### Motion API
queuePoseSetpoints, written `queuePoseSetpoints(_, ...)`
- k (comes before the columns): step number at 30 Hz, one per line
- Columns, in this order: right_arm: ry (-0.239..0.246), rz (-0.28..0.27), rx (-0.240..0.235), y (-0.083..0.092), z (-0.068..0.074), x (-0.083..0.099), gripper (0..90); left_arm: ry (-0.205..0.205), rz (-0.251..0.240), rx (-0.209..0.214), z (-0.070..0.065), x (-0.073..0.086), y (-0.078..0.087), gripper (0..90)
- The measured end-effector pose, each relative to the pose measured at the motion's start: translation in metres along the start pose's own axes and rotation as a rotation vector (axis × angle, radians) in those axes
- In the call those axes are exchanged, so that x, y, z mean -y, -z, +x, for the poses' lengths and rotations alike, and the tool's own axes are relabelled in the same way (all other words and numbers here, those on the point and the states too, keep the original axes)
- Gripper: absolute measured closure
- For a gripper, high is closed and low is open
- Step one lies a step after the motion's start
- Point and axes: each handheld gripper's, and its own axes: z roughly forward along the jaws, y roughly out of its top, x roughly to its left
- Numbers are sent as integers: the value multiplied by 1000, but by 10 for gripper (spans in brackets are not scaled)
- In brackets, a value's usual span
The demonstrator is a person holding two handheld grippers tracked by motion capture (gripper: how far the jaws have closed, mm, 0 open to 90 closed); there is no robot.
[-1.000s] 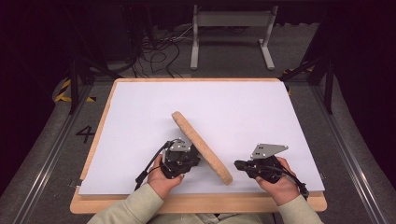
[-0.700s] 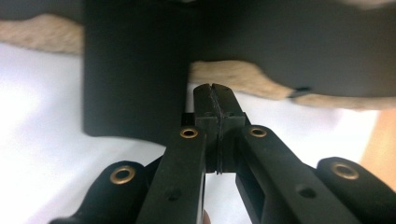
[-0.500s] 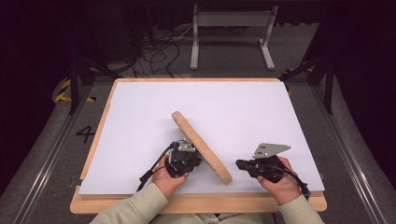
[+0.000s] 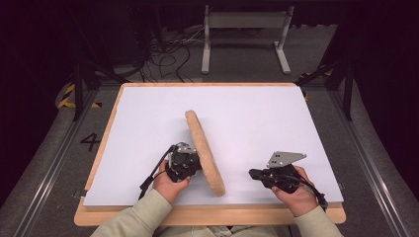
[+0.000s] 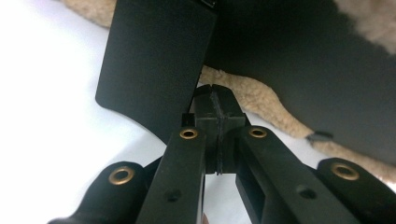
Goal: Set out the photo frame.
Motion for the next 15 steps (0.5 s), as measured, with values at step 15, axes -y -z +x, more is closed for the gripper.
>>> queuePoseSetpoints(15, 6, 1, -4, -2, 0, -1, 873, 28, 14, -18, 17, 1, 8, 900)
